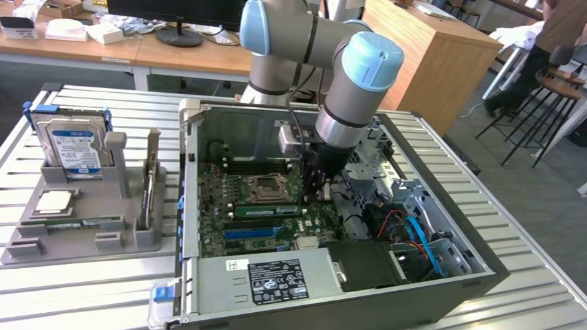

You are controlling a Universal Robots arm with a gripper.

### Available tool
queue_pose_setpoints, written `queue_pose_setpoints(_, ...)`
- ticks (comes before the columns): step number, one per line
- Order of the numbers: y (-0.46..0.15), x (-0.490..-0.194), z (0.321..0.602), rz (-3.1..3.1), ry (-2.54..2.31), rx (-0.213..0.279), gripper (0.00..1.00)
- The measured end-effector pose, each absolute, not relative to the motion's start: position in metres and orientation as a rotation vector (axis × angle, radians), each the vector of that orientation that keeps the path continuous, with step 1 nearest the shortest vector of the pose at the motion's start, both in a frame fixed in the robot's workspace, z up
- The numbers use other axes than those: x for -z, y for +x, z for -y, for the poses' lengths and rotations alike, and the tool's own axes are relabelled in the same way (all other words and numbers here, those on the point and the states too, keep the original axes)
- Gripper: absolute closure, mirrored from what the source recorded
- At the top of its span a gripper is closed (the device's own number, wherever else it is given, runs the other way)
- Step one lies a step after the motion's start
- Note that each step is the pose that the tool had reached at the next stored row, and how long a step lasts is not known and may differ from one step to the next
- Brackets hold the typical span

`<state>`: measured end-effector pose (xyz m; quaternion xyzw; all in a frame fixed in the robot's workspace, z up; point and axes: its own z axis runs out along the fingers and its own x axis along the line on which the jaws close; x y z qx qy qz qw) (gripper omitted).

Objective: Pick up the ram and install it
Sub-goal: 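Press down the ram until it locks into place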

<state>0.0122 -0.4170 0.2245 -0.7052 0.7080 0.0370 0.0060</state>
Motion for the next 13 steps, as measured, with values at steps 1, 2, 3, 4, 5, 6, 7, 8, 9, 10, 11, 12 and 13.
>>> queue_pose_setpoints(1,0.0121,-0.2241,0.4172,-2.216,-2.207,-0.116,0.90)
queue_pose_setpoints(2,0.0121,-0.2238,0.4172,-2.216,-2.207,-0.116,0.90)
queue_pose_setpoints(3,0.0121,-0.2238,0.4172,-2.216,-2.207,-0.116,0.90)
queue_pose_setpoints(4,0.0121,-0.2238,0.4172,-2.216,-2.207,-0.116,0.90)
queue_pose_setpoints(5,0.0121,-0.2238,0.4172,-2.216,-2.207,-0.116,0.90)
queue_pose_setpoints(6,0.0121,-0.2237,0.4172,-2.216,-2.207,-0.116,0.90)
queue_pose_setpoints(7,0.0122,-0.2235,0.4172,-2.216,-2.207,-0.116,0.90)
queue_pose_setpoints(8,0.0122,-0.2228,0.4171,-2.216,-2.207,-0.115,0.90)
queue_pose_setpoints(9,0.0122,-0.2224,0.4172,-2.216,-2.207,-0.115,0.90)
queue_pose_setpoints(10,0.0122,-0.2221,0.4173,-2.216,-2.207,-0.114,0.90)
queue_pose_setpoints(11,0.0122,-0.2221,0.4174,-2.216,-2.207,-0.114,0.90)
queue_pose_setpoints(12,0.0122,-0.2220,0.4173,-2.216,-2.207,-0.115,0.90)
queue_pose_setpoints(13,0.0122,-0.2219,0.4173,-2.216,-2.207,-0.115,0.90)
